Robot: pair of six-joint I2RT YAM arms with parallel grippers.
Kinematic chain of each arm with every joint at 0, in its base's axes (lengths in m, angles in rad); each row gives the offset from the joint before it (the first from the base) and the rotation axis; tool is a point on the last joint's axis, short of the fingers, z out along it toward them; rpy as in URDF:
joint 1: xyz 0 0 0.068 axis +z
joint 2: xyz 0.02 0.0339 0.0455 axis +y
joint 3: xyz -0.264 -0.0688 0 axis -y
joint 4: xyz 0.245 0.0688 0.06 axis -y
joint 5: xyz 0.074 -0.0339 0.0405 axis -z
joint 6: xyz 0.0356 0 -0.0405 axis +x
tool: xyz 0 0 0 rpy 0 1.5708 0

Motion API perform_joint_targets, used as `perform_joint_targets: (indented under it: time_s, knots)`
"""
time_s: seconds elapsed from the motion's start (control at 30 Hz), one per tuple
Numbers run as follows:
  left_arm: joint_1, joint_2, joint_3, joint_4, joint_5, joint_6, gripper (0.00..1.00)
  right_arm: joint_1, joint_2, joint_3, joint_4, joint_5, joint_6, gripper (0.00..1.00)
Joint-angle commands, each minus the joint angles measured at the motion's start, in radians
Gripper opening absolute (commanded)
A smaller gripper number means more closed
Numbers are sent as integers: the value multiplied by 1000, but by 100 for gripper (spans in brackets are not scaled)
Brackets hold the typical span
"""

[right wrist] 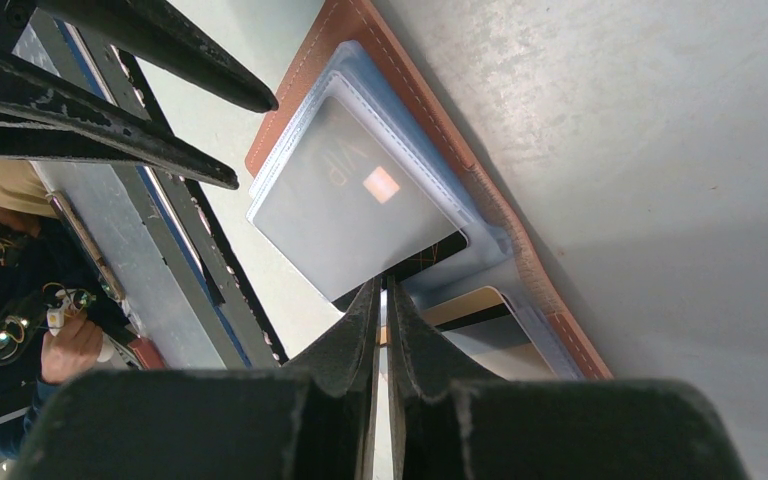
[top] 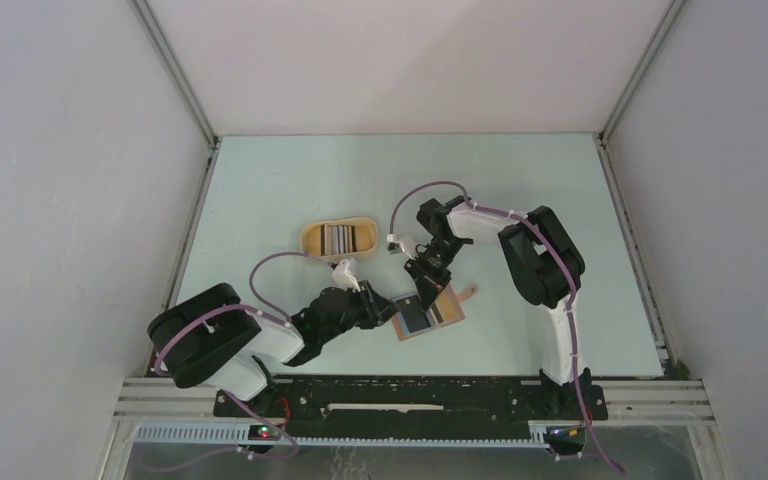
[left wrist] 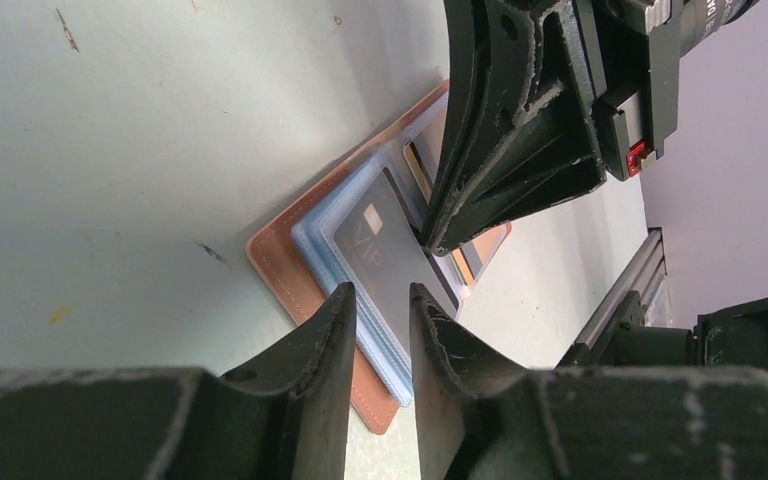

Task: Put the credit cards into the card holder
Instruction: Insert the credit card into the card holder.

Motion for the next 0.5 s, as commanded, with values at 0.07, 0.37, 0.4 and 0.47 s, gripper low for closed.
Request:
perform_joint_targets:
  time_s: [0.07, 0.37, 0.4, 0.47]
  knots:
    - [2, 20, 56, 46, 17, -10, 30, 7, 14, 26, -3, 19, -6, 13]
    - [2, 36, 61, 51, 21, -13, 29, 7, 14, 26, -5, 19, -7, 13]
    - [2, 37, 62, 51, 20, -14, 29, 7, 13, 27, -5, 19, -6, 13]
    - [2, 41, 61, 51, 20, -18, 29, 7, 14, 26, -5, 19, -7, 13]
